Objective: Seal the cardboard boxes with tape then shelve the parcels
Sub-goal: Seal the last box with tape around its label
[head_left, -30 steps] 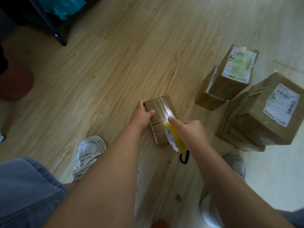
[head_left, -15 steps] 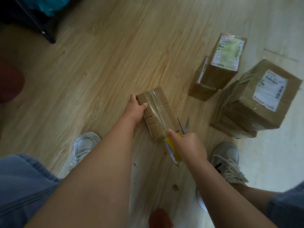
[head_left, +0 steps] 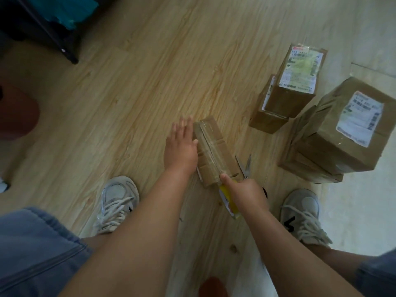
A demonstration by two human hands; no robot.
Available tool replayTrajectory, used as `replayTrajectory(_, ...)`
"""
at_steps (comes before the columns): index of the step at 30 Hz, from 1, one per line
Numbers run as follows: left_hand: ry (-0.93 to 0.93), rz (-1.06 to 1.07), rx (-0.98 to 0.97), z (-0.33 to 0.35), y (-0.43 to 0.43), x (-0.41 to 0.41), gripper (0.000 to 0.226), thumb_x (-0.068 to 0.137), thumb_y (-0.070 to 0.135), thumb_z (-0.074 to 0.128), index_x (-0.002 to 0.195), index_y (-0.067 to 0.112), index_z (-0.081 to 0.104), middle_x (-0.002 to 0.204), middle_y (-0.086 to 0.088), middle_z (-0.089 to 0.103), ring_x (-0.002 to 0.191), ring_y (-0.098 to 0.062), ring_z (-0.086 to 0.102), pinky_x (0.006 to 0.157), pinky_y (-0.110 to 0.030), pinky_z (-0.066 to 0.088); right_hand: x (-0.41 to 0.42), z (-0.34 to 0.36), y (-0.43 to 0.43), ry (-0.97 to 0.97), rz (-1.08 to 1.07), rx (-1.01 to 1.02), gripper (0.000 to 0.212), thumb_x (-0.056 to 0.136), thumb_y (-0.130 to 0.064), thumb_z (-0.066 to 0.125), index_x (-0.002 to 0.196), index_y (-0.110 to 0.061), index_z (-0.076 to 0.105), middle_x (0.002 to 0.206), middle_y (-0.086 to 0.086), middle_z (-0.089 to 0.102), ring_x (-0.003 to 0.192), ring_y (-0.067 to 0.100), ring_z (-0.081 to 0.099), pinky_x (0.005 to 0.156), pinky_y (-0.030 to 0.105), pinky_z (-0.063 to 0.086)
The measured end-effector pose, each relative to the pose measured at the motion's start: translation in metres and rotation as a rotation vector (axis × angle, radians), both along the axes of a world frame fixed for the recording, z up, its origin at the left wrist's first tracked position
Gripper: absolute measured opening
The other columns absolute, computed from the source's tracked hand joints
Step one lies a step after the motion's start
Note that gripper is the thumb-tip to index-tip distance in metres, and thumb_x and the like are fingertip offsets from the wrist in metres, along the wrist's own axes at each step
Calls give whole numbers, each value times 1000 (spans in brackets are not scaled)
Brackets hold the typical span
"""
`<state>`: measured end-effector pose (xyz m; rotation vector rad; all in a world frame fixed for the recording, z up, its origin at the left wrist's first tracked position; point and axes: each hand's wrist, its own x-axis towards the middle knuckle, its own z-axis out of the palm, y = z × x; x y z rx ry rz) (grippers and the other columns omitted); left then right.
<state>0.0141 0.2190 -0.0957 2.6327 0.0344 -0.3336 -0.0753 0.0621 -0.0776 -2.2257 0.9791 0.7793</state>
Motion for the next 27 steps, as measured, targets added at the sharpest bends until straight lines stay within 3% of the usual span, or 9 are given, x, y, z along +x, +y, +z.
replayTrajectory(4, 50, -334, 152, -2, -11, -18, 58, 108, 37, 15, 155, 22, -15, 161, 7, -24, 146, -10, -27, 120, -36, -17, -2, -5, 1, -14, 5, 10, 63, 87, -72, 54, 67, -12, 57, 63, 2, 59, 60, 20, 57, 53, 28, 36)
replayTrajectory(9, 187, -382, 239, -4, -10, -17, 61, 106, 44, 11, 152, 21, -22, 157, 7, -34, 143, -11, -33, 119, -40, -16, 0, -6, -1, 0, 7, 32, 61, 88, -69, 55, 71, -11, 61, 66, 3, 62, 62, 20, 60, 53, 28, 36)
replayTrajectory(16, 172, -356, 309, 11, -18, -10, 60, 107, 39, 15, 155, 20, -16, 161, 4, -25, 148, -15, -24, 121, -44, -10, 7, -2, 1, -31, 69, 15, 59, 89, -71, 52, 68, -16, 57, 66, 1, 65, 62, 21, 64, 50, 26, 35)
replayTrajectory(20, 109, -480, 169, 19, -8, -31, 59, 105, 18, 33, 158, 27, 8, 165, 5, -7, 152, -16, -11, 122, -36, -2, 7, -1, 1, -47, 64, 23, 59, 90, -70, 51, 70, -15, 59, 67, 2, 65, 61, 21, 62, 50, 26, 34)
replayTrajectory(23, 120, -414, 67, 15, 0, -50, 64, 102, 9, 35, 157, 31, 11, 165, 9, -6, 151, -12, -11, 123, -34, 8, 15, -3, 2, -49, 78, 44, 59, 89, -71, 51, 72, -15, 61, 70, 3, 67, 64, 21, 65, 53, 27, 39)
replayTrajectory(25, 149, -393, 84, 14, 0, -49, 62, 103, 11, 32, 157, 31, 9, 165, 9, -6, 151, -13, -13, 123, -35, 1, 19, -7, 1, -47, 80, 69, 62, 87, -72, 52, 73, -13, 66, 69, 5, 70, 66, 24, 69, 61, 30, 52)
replayTrajectory(27, 163, -428, 177, 14, -4, -43, 62, 103, 15, 31, 157, 31, 6, 165, 8, -6, 151, -14, -13, 121, -39, -7, 20, -9, 0, -38, 66, 72, 64, 86, -72, 53, 75, -12, 70, 67, 5, 71, 65, 24, 70, 66, 32, 55)
